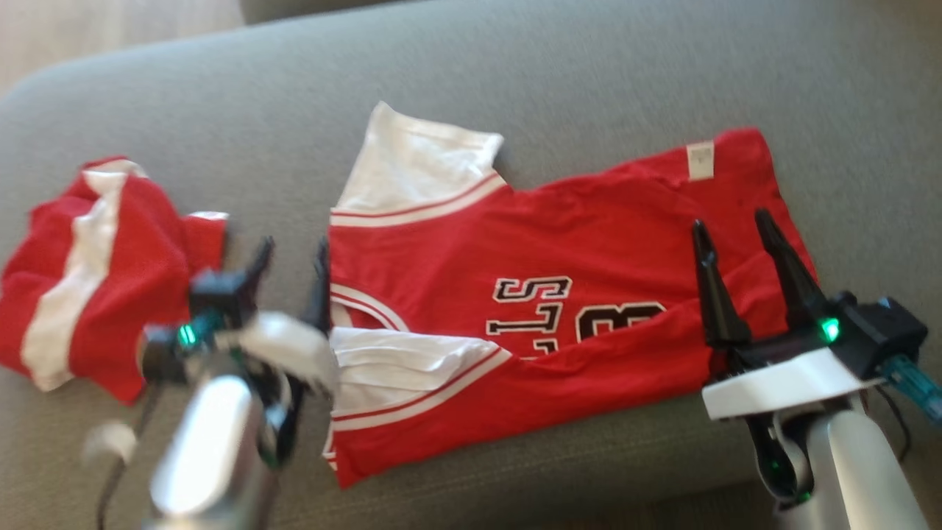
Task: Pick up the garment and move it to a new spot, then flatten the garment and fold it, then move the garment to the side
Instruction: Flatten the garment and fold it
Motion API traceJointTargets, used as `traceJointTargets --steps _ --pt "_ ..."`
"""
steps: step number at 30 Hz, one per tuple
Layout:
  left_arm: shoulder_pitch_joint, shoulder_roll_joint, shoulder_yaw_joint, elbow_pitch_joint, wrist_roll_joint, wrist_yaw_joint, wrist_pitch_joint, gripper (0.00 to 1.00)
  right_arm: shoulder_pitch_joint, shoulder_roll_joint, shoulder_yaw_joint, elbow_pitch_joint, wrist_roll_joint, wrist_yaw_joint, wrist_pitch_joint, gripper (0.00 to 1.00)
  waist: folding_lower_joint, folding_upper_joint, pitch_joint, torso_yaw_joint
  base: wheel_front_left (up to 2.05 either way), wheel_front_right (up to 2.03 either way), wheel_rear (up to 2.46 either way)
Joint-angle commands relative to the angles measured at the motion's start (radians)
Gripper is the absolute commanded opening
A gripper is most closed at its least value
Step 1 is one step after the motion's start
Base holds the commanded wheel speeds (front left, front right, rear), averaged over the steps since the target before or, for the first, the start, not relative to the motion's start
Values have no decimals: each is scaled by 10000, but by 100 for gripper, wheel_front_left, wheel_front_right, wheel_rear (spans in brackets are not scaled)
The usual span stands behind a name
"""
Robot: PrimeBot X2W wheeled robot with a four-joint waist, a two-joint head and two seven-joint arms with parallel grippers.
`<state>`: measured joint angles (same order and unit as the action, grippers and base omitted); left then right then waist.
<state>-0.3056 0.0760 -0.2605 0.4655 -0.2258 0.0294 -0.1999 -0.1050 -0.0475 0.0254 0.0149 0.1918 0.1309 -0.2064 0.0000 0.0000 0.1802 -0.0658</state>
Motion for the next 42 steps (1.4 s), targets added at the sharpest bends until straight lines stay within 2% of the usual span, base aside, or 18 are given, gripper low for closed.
traceJointTargets --steps 1,8,17,27,29,30,36,42 --pt "-787 301 286 -188 82 -88 -4 100 -357 -29 313 -418 -64 -2 -5 100 0 0 594 -478 0 0 0" --pt "-3185 921 74 1486 481 -486 664 100 -641 -29 831 -729 79 -2 -127 100 0 0 1721 -1373 0 0 0" --pt "-5618 1692 -184 3680 870 -866 1079 100 -732 -28 1068 -630 496 -2 -408 100 0 0 2276 -2318 0 0 0" --pt "-6485 2030 -535 5077 1036 -1133 991 100 -781 -28 899 -539 659 -2 -530 100 0 0 2382 -2570 0 0 0" --pt "-6596 2033 -612 5323 1030 -1199 885 4 -804 -28 854 -524 645 -2 -539 100 0 0 2396 -2561 0 0 0" --pt "-6643 2005 -605 5405 972 -1233 781 0 -808 -28 825 -516 632 -2 -542 100 0 0 2400 -2546 0 0 0" --pt "-6723 1796 -625 5471 771 -1304 -121 0 -867 -28 441 -403 551 -2 -550 100 0 0 2339 -2177 0 0 0" --pt "-5835 1227 -268 4163 206 -1242 -598 0 -1462 -28 297 -71 -472 -2 -34 100 0 0 2046 -1477 0 0 0"
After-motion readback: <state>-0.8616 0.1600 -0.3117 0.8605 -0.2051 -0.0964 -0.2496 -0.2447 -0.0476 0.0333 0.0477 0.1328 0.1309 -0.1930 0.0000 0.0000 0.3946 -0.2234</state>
